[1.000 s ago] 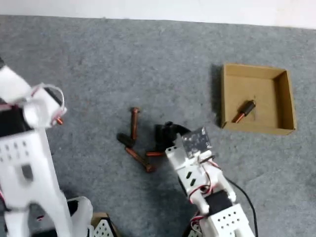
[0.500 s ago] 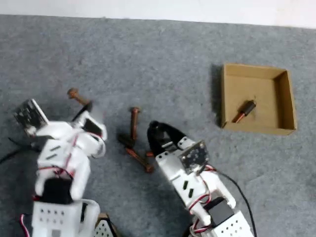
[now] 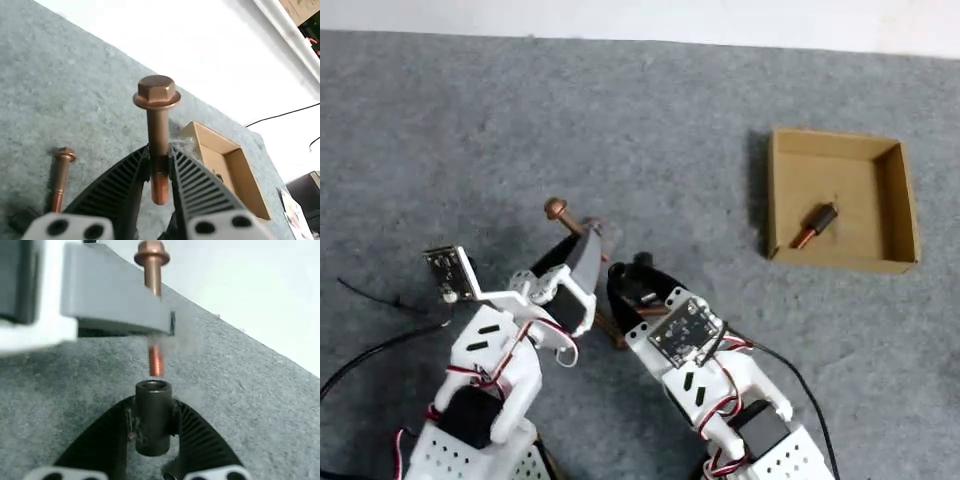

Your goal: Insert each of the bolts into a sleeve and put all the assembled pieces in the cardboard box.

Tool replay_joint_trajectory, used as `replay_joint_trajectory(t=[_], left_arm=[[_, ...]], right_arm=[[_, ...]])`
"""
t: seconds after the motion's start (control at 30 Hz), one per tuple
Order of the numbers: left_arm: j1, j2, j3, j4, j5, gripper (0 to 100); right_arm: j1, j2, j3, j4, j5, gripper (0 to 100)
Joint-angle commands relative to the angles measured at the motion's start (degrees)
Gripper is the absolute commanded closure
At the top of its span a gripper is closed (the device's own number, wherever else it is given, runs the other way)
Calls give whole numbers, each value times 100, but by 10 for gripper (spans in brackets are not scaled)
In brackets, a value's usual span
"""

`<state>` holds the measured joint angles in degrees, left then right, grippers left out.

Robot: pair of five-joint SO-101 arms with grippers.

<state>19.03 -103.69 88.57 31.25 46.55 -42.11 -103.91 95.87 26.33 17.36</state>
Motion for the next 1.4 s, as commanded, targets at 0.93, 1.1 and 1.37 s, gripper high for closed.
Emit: replay_joint_trajectory(t=[0.93, 1.1, 1.37], left_arm=[[611, -101, -593, -26, 53, 996], [611, -101, -725, 422, 53, 996], [611, -101, -664, 782, 26, 996]], right_arm=[[110, -75, 664, 4, 360, 993], [110, -75, 664, 4, 369, 993], [251, -101, 655, 4, 360, 993]])
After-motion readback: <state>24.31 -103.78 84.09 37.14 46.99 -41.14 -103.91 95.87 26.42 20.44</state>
